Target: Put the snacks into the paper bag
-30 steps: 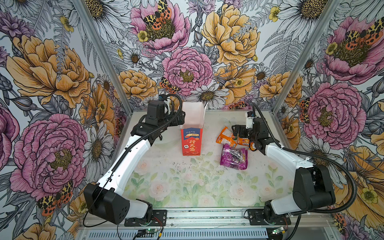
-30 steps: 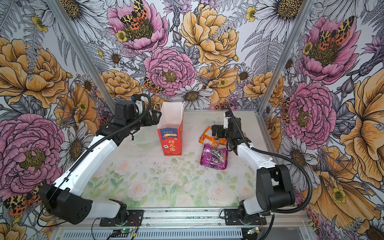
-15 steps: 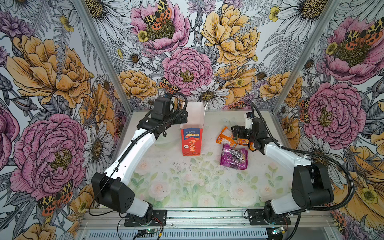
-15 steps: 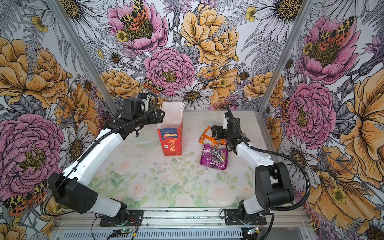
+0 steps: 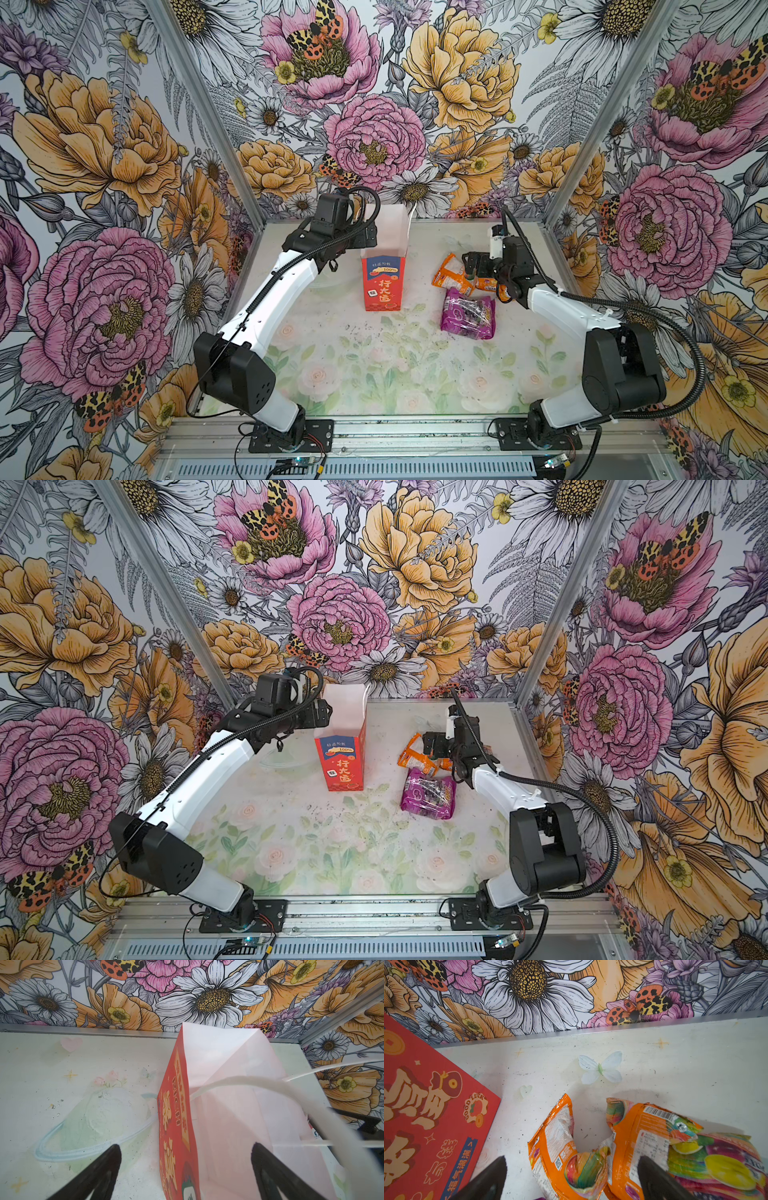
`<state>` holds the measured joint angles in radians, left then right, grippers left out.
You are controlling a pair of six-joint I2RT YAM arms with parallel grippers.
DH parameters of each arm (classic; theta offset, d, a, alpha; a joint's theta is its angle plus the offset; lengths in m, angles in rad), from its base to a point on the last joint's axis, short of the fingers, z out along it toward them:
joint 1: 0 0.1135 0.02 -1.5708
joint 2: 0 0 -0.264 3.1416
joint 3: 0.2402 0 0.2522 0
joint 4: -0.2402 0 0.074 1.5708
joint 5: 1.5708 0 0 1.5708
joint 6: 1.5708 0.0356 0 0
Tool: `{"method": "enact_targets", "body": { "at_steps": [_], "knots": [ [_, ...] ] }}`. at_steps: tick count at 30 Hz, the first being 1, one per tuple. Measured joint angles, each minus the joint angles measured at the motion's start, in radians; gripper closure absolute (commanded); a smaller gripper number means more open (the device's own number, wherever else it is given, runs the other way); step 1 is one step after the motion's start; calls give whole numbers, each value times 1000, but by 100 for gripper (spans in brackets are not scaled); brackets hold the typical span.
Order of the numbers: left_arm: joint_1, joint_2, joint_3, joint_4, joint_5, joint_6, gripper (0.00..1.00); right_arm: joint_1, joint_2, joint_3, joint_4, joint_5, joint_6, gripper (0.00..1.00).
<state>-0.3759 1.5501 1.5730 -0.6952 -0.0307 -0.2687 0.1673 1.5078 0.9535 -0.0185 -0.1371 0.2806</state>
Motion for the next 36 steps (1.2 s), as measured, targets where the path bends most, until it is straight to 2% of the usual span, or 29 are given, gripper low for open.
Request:
{"method": "enact_targets", "body": {
  "at_steps": [15, 36],
  "knots": [
    [0, 16, 0, -8, 0, 12, 2, 0, 13, 13, 0, 0, 0, 0],
    [0, 31, 0, -12, 0, 15, 20, 0, 15, 13, 0, 0, 0, 0]
  ]
}}
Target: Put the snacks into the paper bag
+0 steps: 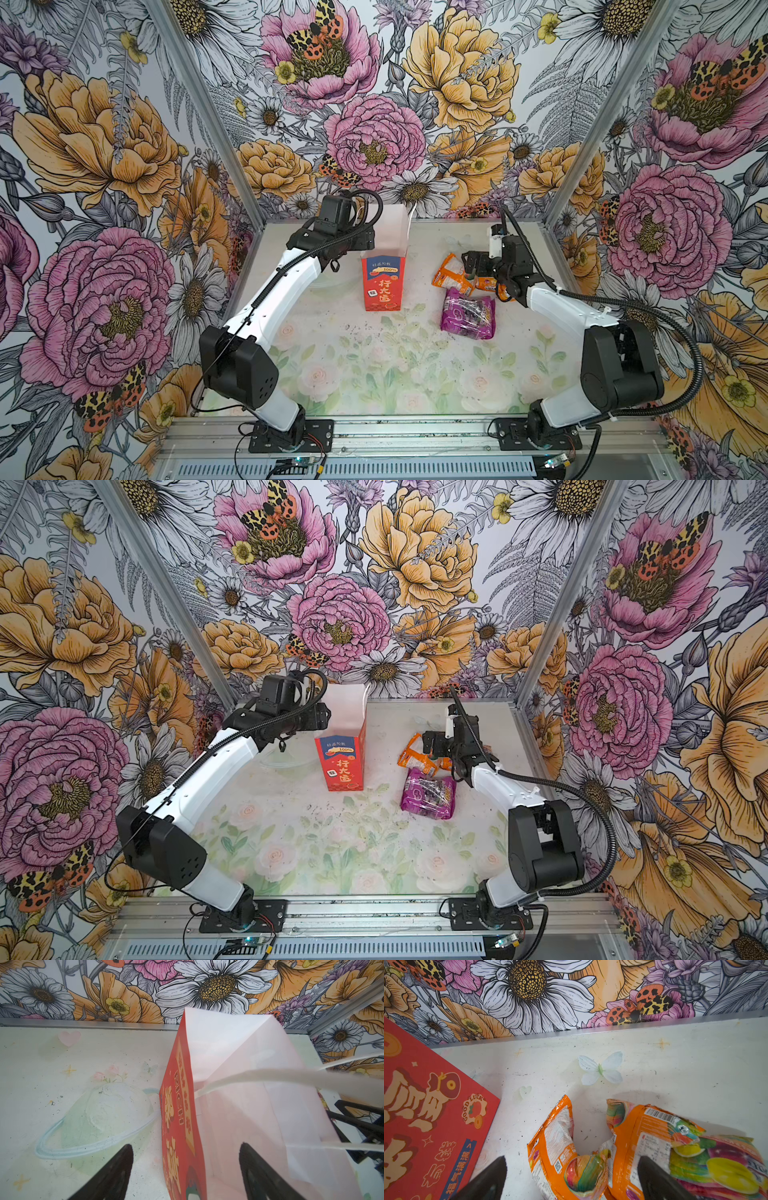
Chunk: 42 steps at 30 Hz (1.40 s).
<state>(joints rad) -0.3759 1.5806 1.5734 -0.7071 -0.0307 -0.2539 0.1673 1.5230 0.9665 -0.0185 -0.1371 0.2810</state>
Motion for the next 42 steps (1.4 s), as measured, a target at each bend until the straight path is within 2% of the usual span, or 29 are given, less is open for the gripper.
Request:
{"method": "enact_targets", "body": {
  "at_steps": [8, 14, 22, 27, 35, 42],
  "knots": [
    [0, 8, 0, 0, 0, 0, 24, 0, 10, 0, 0, 0, 0, 0],
    [0, 18, 0, 0, 0, 1, 33, 0, 10, 0, 0, 0, 0, 2],
    [0, 18, 0, 0, 0, 3, 34, 0, 10, 0, 0, -1, 0, 2],
    [0, 18, 0, 0, -2, 2, 42, 0, 10, 0, 0, -7, 0, 2],
    [0, 19, 0, 0, -7, 3, 48, 0, 10, 2, 0, -8, 0, 2],
    [0, 19, 0, -1, -7, 1, 61, 0, 10, 13, 0, -10, 0, 2]
  ]
}}
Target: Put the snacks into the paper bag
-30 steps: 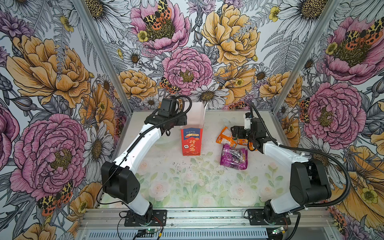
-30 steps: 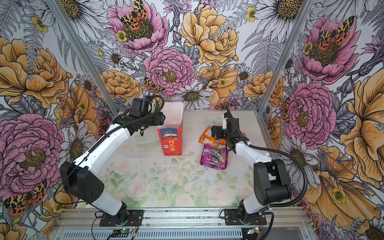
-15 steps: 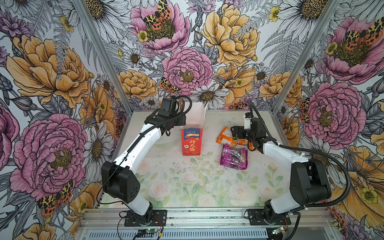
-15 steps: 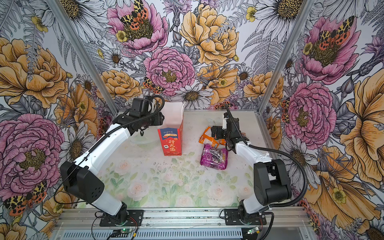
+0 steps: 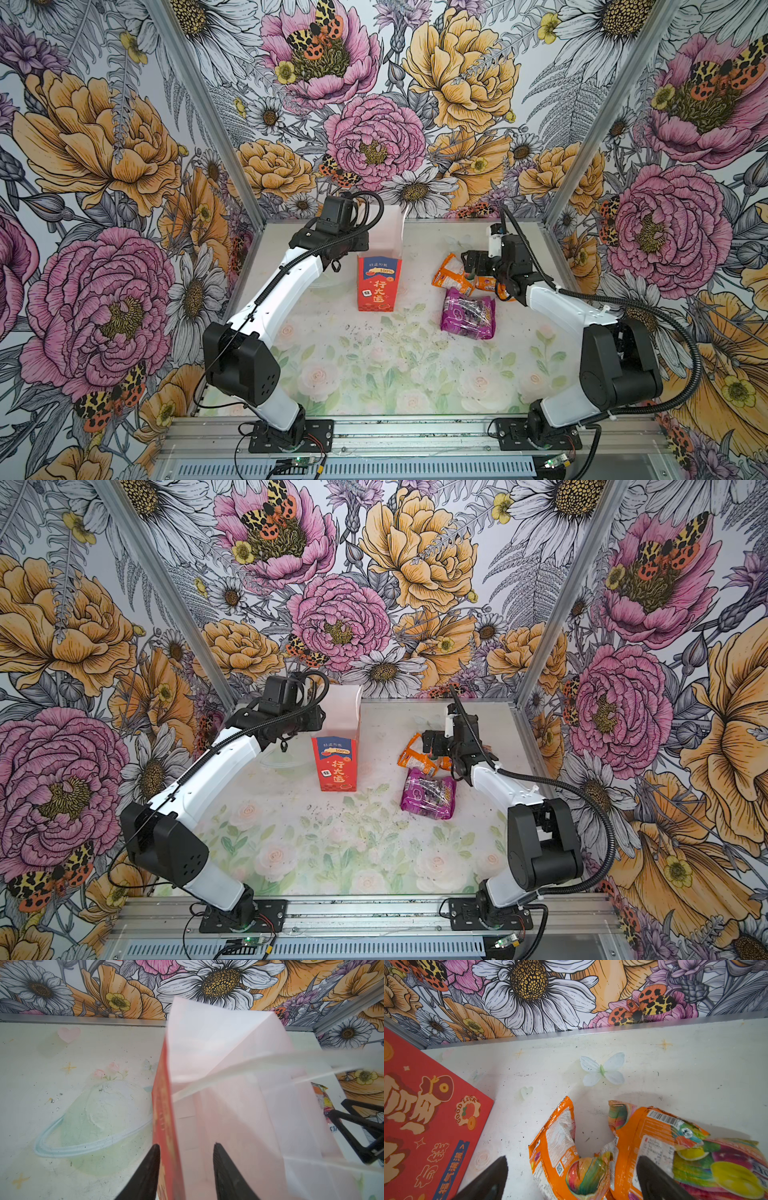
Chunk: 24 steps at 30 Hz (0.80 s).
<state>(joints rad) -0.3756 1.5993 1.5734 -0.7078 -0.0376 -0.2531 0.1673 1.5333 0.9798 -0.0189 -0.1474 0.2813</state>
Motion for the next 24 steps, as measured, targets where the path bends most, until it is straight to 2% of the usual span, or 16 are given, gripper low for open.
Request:
{"method": "enact_targets", "body": {
  "at_steps": [12, 24],
  "knots": [
    [1, 0, 0, 0, 0, -1, 64, 6, 19, 18, -1, -8, 0, 3],
    [11, 0, 0, 0, 3, -8, 77, 6, 20, 18, 0, -8, 0, 2]
  ]
}}
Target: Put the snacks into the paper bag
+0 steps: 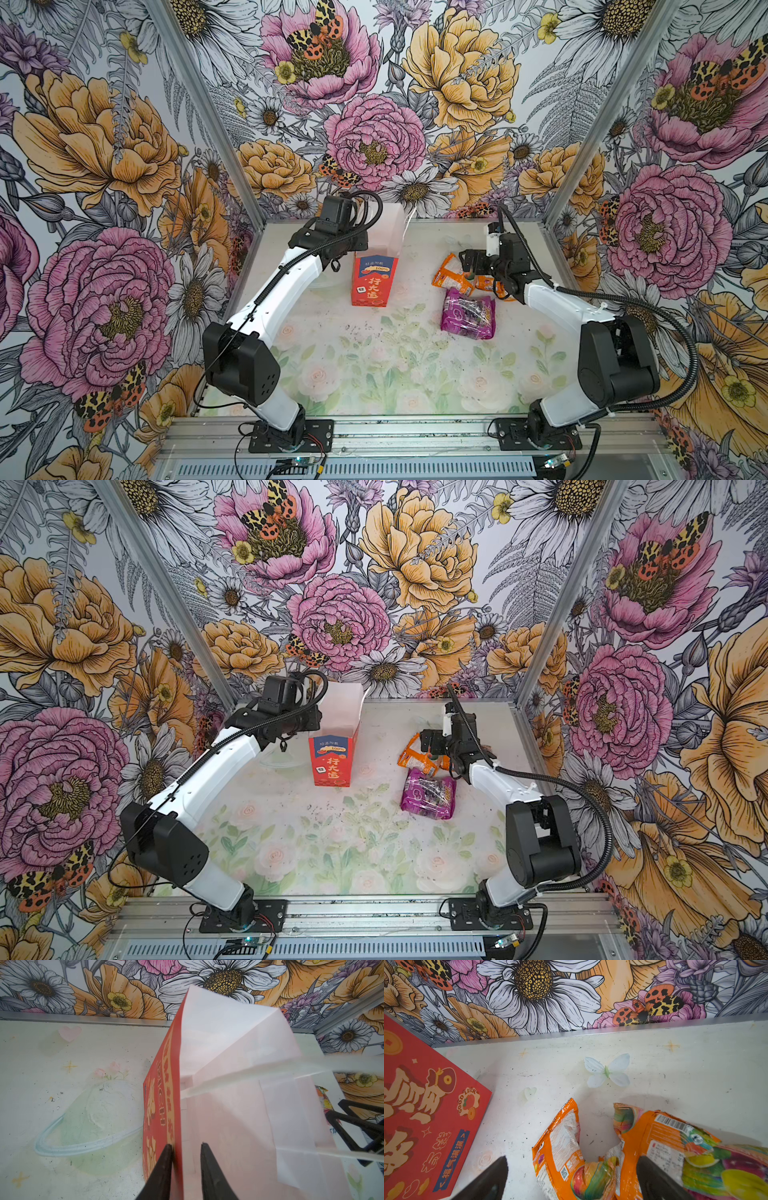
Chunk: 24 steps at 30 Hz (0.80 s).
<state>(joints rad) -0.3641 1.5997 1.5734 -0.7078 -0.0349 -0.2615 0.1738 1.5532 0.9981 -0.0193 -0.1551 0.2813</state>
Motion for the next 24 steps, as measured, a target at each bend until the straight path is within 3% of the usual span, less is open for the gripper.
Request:
{"method": "enact_targets", "body": {
  "at_steps": [11, 24],
  "knots": [
    [13, 1, 0, 0, 6, -1, 79, 0, 0, 0, 0, 0, 0, 3],
    [17, 1, -1, 0, 10, -7, 70, 5, 0, 0, 0, 0, 0, 3]
  ]
}}
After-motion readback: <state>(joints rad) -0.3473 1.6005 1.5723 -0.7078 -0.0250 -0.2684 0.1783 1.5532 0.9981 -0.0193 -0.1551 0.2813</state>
